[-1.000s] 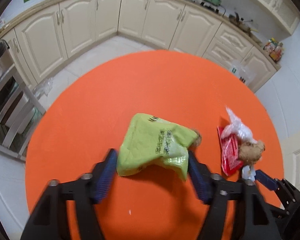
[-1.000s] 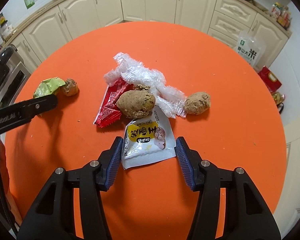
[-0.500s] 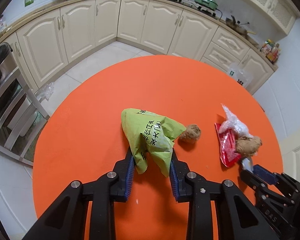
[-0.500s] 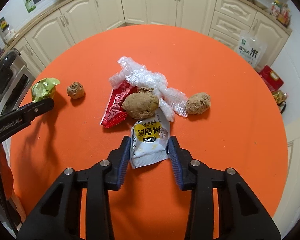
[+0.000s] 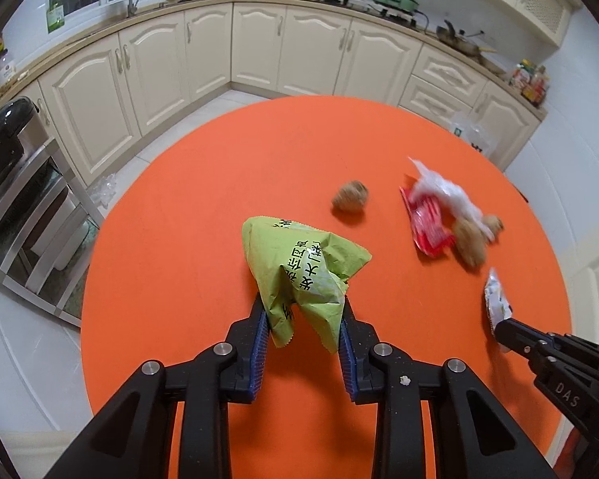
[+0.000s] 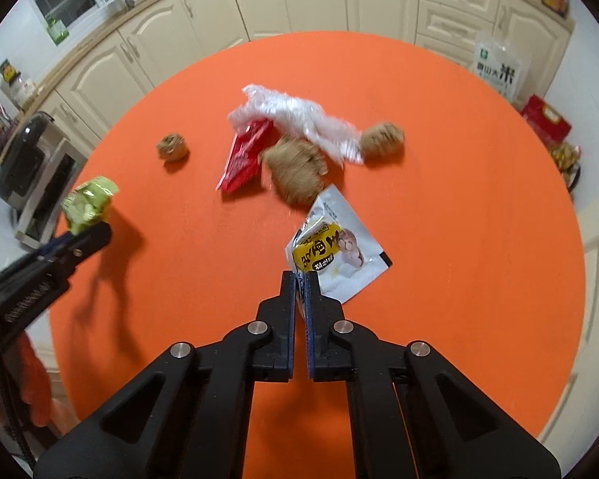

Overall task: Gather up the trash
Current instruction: 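Grasp the white snack packet with the right gripper while the left holds the green bag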

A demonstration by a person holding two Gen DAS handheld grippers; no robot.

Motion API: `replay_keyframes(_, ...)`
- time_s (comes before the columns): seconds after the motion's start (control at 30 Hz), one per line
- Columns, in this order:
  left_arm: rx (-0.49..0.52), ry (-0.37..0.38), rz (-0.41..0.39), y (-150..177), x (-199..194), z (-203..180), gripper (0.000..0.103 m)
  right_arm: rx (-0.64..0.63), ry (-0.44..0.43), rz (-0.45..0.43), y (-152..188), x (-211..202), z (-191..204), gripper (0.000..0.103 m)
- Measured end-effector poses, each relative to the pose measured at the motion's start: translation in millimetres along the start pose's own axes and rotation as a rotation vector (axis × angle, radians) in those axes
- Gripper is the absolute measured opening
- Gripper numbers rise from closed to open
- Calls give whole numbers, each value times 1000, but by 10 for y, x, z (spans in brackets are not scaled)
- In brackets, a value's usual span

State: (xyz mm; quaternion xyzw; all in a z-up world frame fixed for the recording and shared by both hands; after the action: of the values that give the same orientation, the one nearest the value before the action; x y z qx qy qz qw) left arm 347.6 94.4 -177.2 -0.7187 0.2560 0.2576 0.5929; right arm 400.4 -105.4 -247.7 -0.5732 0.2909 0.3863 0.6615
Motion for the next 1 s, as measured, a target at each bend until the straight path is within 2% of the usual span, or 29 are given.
replay_keyframes(0.1, 1, 12, -3, 64, -150, -24, 27, 23, 14, -17, 75, -159, -87, 3)
replay_keyframes(0.3, 34, 32, -3, 267, -417, -105, 27, 49, -15, -43, 316, -526, -185, 3)
replay_keyframes(0.47, 50, 46, 8, 401, -550, -155, 27, -16, 62, -33, 514, -596, -131, 6)
replay_keyframes(0.5, 52, 47, 11, 418, -562, -162, 27, -19, 81, -23, 521, -559, -139, 8)
replay_keyframes(0.53, 53, 48, 14, 428, -571, -165, 27, -23, 97, -16, 530, -542, -145, 20)
replay_keyframes(0.57, 53, 49, 16, 431, -576, -176, 27, -39, 127, -18, 540, -521, -144, 41)
replay_keyframes(0.6, 54, 50, 18, 436, -585, -178, 27, -54, 148, -27, 556, -515, -147, 53)
replay_keyframes(0.63, 55, 49, 20, 444, -588, -182, 28, -66, 167, -40, 564, -511, -147, 73)
replay_keyframes(0.67, 54, 48, 21, 443, -583, -187, 28, -76, 185, -51, 563, -500, -150, 78)
replay_keyframes(0.77, 45, 47, 27, 437, -558, -174, 28, -87, 181, -40, 538, -445, -158, 78)
replay_keyframes(0.87, 41, 46, 39, 449, -512, -169, 28, -115, 250, -24, 533, -344, -184, 79)
replay_keyframes(0.9, 41, 44, 44, 458, -501, -169, 28, -123, 244, -8, 552, -291, -193, 79)
replay_keyframes(0.97, 41, 42, 52, 457, -463, -171, 28, -107, 221, -31, 589, -299, -221, 78)
replay_keyframes(1.0, 42, 42, 54, 456, -440, -182, 28, -102, 199, -37, 611, -304, -233, 74)
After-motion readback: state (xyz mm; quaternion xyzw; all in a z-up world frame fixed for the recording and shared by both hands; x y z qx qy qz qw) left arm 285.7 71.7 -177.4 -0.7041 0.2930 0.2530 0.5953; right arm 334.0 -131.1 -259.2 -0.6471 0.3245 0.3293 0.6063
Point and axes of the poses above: each gripper's, at about its wrist camera, not at the fingertips, and x roughly the way its jaws point, z to its left, y to its underside, the point moved 1 cm from there along x, roughly the way its jaws point, and after that the axes turned 15 degrees about -z, right-handed, at the moved point
